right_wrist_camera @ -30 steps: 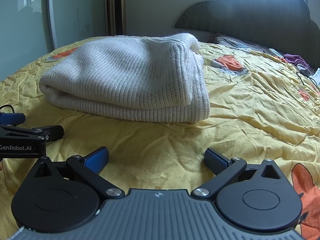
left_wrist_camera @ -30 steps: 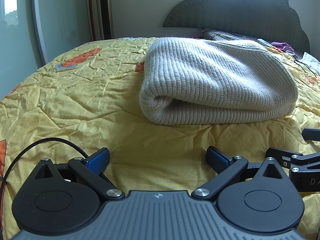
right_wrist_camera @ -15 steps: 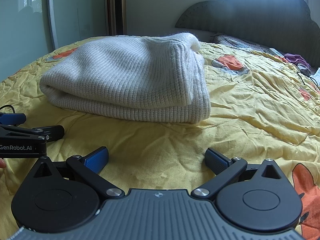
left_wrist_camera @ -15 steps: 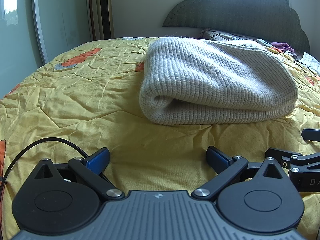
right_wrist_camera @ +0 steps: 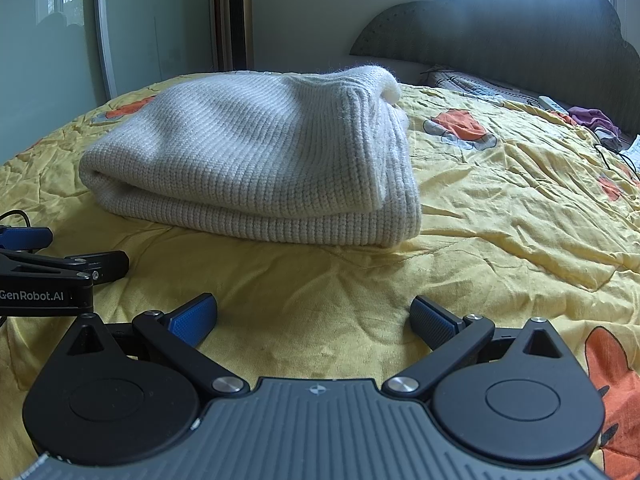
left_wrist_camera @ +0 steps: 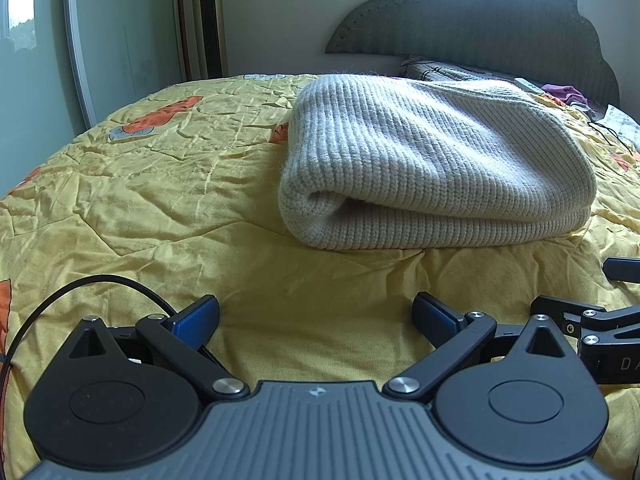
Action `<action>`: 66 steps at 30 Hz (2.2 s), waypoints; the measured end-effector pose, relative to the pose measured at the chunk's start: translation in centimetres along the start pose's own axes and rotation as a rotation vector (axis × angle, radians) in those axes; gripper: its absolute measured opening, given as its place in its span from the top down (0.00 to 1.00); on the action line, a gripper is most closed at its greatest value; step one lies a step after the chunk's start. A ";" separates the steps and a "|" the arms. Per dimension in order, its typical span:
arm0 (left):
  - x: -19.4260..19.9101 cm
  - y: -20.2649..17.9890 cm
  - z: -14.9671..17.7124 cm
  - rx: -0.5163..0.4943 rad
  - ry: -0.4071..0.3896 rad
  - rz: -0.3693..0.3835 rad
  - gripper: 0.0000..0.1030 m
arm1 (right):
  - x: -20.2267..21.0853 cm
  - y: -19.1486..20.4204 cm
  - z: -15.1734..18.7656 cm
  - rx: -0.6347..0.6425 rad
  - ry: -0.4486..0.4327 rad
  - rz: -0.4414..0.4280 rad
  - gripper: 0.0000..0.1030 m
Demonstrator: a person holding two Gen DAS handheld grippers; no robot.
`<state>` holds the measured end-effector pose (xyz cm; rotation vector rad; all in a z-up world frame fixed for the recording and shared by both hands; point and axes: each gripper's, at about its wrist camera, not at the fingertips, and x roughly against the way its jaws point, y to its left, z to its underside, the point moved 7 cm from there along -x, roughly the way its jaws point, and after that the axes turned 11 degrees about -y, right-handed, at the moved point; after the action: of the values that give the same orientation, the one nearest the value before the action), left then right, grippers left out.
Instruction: Fold small clothes
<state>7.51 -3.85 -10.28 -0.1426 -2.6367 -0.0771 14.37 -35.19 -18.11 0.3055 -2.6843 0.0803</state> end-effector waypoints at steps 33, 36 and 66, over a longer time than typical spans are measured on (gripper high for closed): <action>2.5 1.6 -1.2 0.005 0.037 -0.033 0.00 | 3.4 2.9 -2.1 0.021 -0.031 -0.032 0.00; 2.5 1.6 -1.1 0.005 0.039 -0.035 0.00 | 3.4 3.0 -2.1 0.023 -0.032 -0.035 0.00; 2.3 1.5 -0.9 -0.013 0.036 -0.043 0.00 | 3.0 3.3 -1.7 0.020 -0.019 -0.039 0.00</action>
<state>6.10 -2.19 -8.36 -0.0880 -2.6042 -0.1101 11.69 -32.39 -15.28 0.3659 -2.6962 0.0926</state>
